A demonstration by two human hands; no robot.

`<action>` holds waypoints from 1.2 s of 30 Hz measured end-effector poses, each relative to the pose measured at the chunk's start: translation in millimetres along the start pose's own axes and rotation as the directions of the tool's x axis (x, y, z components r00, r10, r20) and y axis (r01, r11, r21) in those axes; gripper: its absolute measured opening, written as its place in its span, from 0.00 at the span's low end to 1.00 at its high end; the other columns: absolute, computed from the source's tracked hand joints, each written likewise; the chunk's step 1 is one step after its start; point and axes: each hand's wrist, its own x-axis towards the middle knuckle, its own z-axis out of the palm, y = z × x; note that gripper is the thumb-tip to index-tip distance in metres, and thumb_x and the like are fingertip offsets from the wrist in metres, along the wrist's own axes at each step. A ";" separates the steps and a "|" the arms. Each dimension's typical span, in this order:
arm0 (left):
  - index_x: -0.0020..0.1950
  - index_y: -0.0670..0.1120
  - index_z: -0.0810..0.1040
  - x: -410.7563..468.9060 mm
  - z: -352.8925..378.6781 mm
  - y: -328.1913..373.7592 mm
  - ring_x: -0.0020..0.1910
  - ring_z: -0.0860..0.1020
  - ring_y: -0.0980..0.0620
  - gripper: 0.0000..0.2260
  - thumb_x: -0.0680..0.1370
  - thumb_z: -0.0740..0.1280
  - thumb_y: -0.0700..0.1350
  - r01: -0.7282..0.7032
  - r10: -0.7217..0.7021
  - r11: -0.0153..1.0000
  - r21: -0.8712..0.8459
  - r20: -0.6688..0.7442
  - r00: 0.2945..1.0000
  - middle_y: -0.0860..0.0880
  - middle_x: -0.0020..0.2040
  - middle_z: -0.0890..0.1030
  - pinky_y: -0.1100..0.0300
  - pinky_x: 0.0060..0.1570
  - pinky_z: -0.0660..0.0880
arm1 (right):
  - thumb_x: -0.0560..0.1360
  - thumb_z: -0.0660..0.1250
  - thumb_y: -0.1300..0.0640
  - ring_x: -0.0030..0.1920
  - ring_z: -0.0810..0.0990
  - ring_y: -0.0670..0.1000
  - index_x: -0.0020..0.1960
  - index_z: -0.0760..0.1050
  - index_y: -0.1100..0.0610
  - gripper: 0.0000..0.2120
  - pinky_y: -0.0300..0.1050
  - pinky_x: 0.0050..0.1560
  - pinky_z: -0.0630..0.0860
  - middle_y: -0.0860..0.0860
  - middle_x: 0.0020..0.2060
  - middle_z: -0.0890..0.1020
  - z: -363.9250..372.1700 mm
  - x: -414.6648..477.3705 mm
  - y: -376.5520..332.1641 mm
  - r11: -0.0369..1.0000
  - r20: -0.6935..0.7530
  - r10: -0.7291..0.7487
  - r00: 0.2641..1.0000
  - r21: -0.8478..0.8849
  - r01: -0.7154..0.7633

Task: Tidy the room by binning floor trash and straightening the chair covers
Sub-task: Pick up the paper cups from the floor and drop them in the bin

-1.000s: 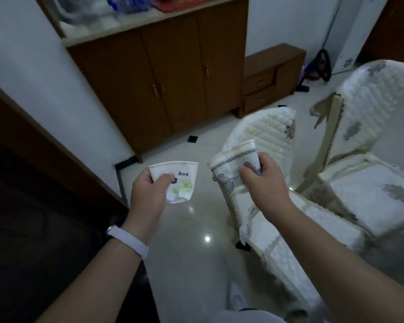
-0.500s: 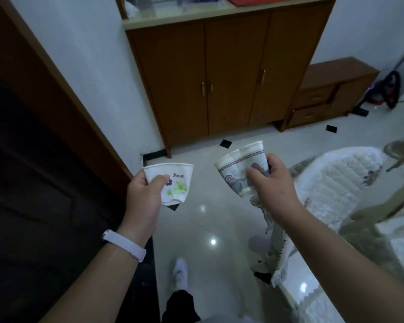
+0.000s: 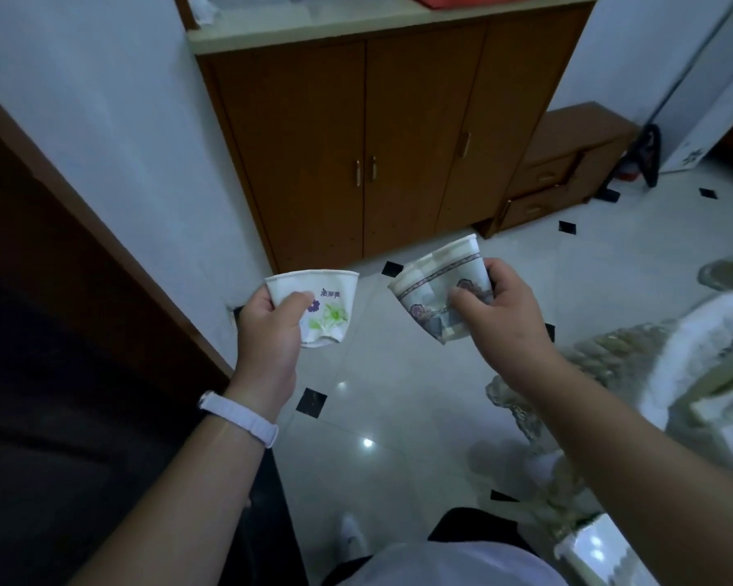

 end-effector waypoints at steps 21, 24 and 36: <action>0.51 0.47 0.81 219.5 231.6 16.9 0.45 0.85 0.47 0.07 0.78 0.67 0.36 0.011 -0.086 0.971 0.239 0.303 0.949 0.49 0.44 0.86 0.53 0.39 0.81 | 0.75 0.65 0.64 0.34 0.81 0.44 0.45 0.76 0.52 0.07 0.43 0.36 0.78 0.47 0.36 0.82 -66.7 242.5 56.2 0.951 -0.349 0.253 0.902 0.262 -0.165; 0.50 0.46 0.80 245.9 282.3 24.8 0.42 0.85 0.49 0.08 0.78 0.66 0.35 -0.021 -0.070 0.970 0.242 0.361 0.930 0.50 0.42 0.86 0.57 0.35 0.80 | 0.75 0.65 0.65 0.34 0.81 0.43 0.45 0.76 0.52 0.08 0.39 0.32 0.77 0.47 0.36 0.81 -84.2 280.0 56.4 0.946 -0.373 0.259 0.891 0.282 -0.157; 0.49 0.48 0.81 341.6 413.3 10.9 0.41 0.85 0.47 0.08 0.78 0.66 0.36 -0.015 -0.156 0.955 0.297 0.545 0.824 0.50 0.41 0.86 0.50 0.39 0.80 | 0.75 0.65 0.66 0.32 0.78 0.45 0.43 0.75 0.52 0.09 0.40 0.31 0.76 0.46 0.32 0.79 -132.3 380.5 70.1 0.939 -0.561 0.326 0.761 0.289 -0.189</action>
